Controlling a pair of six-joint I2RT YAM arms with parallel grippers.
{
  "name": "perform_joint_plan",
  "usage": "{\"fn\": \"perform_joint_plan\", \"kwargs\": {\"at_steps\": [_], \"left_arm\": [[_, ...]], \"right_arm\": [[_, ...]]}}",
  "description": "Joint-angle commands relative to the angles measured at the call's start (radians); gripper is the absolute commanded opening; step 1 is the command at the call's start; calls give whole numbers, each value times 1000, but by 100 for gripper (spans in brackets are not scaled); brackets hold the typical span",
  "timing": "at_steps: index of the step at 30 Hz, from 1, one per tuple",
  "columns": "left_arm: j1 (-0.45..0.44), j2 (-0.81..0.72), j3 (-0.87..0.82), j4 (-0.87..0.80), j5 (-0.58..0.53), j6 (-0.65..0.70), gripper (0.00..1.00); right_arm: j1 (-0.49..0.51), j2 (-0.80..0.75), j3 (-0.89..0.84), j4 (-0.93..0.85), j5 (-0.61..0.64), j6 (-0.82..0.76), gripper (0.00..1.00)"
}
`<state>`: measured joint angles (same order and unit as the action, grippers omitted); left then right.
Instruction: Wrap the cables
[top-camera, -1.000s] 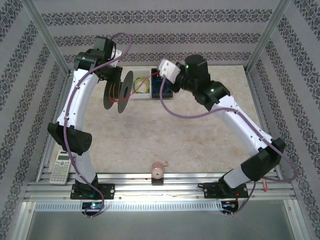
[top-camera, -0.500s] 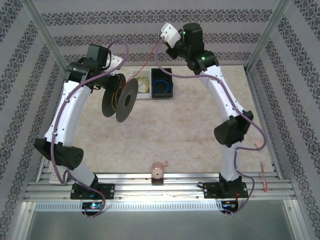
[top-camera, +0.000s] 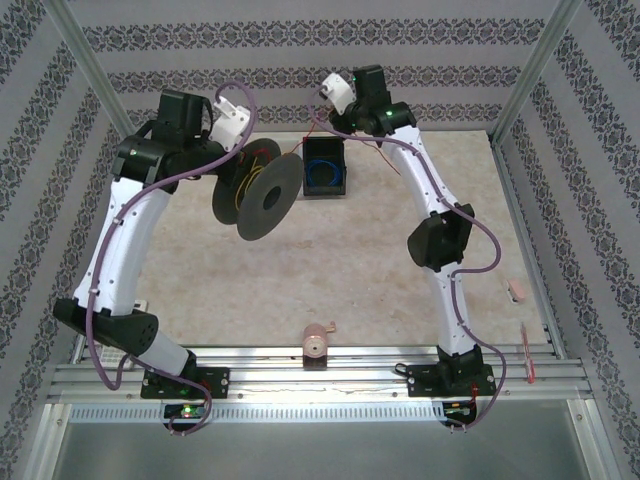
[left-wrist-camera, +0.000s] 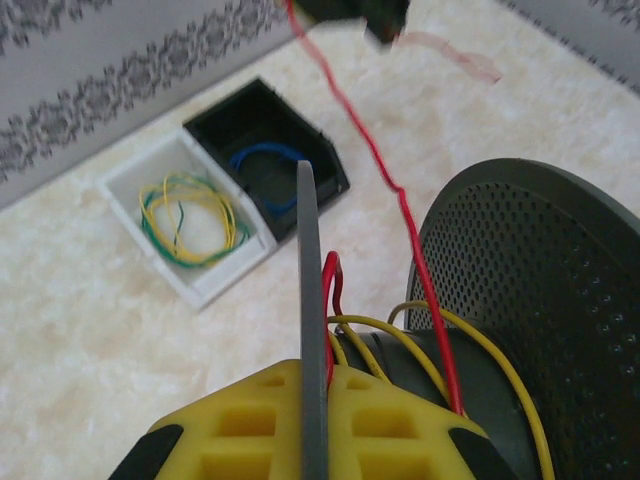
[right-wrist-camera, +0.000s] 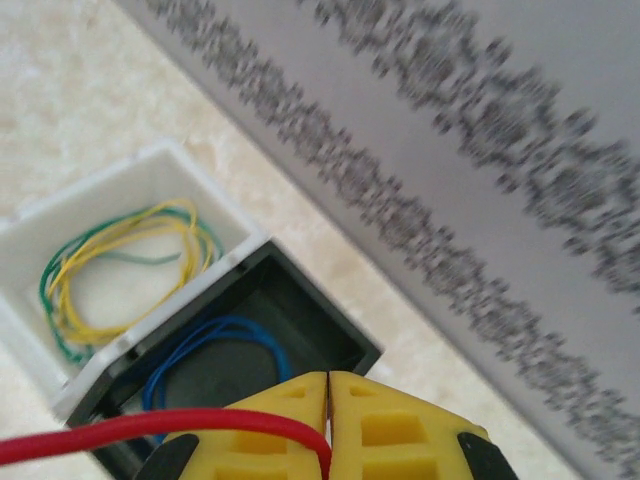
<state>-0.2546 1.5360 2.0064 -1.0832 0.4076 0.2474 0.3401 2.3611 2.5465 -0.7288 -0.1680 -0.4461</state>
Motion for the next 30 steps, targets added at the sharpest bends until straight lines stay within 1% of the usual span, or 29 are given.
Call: {"fn": "perform_joint_plan", "kwargs": {"at_steps": [1,5,8,9,12,14,17,23,27,30], "left_arm": [[18,-51,101,-29,160,3,0],[66,-24,158,86,208,-97,0],[102,-9,164,199,186,-202,0],[121,-7,158,244,197,-248,0],[170,-1,126,391,238,-389,0],[184,13,122,448,223,-456,0],[186,37,137,469,121,-497,0],[186,90,171,494,-9,-555,0],[186,123,187,463,-110,-550,0],[186,142,187,436,-166,-534,0]], "right_arm": [[-69,-40,-123,53,122,57,0],[-58,-118,-325,110,90,70,0],[-42,-201,-491,177,53,87,0],[-33,-227,-539,191,44,91,0],[-3,-283,-629,194,38,95,0],[26,-316,-681,196,41,98,0],[98,-364,-759,220,67,78,0],[276,-399,-766,190,122,35,0],[371,-445,-770,193,147,37,0],[417,-480,-775,182,165,31,0]]}}
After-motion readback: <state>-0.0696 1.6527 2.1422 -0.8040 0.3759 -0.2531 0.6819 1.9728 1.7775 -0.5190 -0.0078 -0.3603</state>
